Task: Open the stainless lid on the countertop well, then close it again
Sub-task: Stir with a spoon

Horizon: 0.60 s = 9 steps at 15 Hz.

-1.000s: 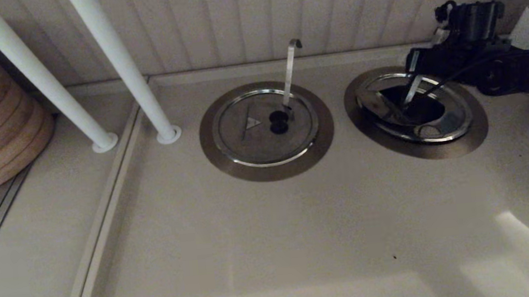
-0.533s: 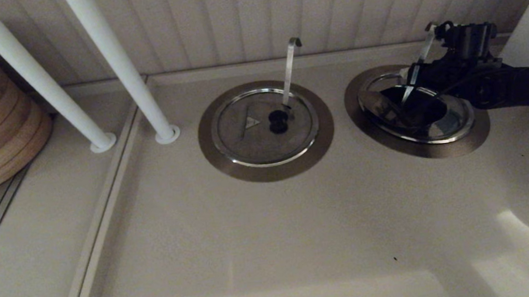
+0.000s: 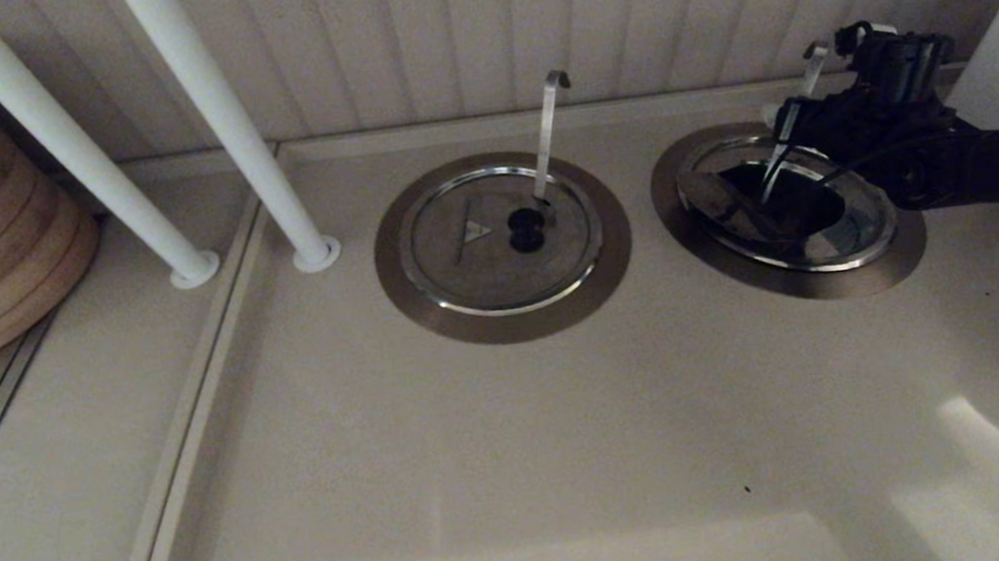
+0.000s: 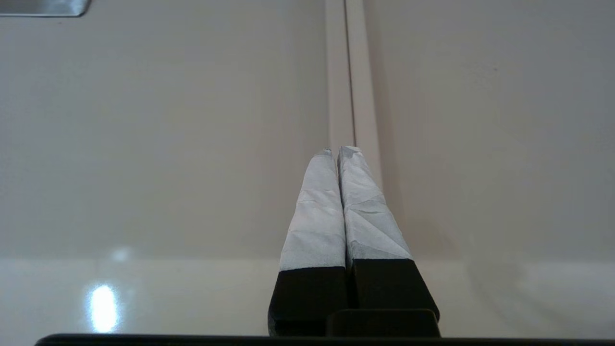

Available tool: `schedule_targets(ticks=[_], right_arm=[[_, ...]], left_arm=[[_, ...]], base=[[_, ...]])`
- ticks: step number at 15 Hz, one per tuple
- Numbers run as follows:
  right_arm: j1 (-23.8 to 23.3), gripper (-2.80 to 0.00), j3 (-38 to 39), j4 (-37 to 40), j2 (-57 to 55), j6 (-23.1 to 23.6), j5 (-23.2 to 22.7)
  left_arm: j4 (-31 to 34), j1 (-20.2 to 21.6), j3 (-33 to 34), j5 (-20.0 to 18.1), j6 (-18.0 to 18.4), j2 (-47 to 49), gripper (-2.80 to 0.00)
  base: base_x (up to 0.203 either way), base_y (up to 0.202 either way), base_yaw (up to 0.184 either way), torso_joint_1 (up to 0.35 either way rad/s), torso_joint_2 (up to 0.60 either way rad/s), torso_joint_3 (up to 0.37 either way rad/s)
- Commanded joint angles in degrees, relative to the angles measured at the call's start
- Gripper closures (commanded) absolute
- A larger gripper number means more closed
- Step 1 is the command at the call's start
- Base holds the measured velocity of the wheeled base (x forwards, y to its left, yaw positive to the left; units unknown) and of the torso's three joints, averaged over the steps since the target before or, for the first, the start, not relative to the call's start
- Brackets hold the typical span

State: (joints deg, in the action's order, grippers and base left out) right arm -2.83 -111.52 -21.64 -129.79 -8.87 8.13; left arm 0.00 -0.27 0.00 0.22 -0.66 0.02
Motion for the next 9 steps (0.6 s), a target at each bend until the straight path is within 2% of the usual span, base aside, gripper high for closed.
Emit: schedule_targets(ticks=[1, 9], right_arm=[[0.02, -2.80, -0.10, -0.25, -0.49, -0.68, -0.07], [-0.16, -2.80, -0.28, -0.60, -0.99, -2.73, -1.54]], left_arm=[[0.00, 0.00, 0.00, 0.04, -0.04, 0.06, 0.00], [0.00, 0.00, 0.00, 0.04, -0.04, 0.06, 0.00]], base=[[0.000, 0.000, 0.000, 0.000, 0.00, 0.000], [0.000, 0.000, 0.000, 0.000, 0.00, 0.000]])
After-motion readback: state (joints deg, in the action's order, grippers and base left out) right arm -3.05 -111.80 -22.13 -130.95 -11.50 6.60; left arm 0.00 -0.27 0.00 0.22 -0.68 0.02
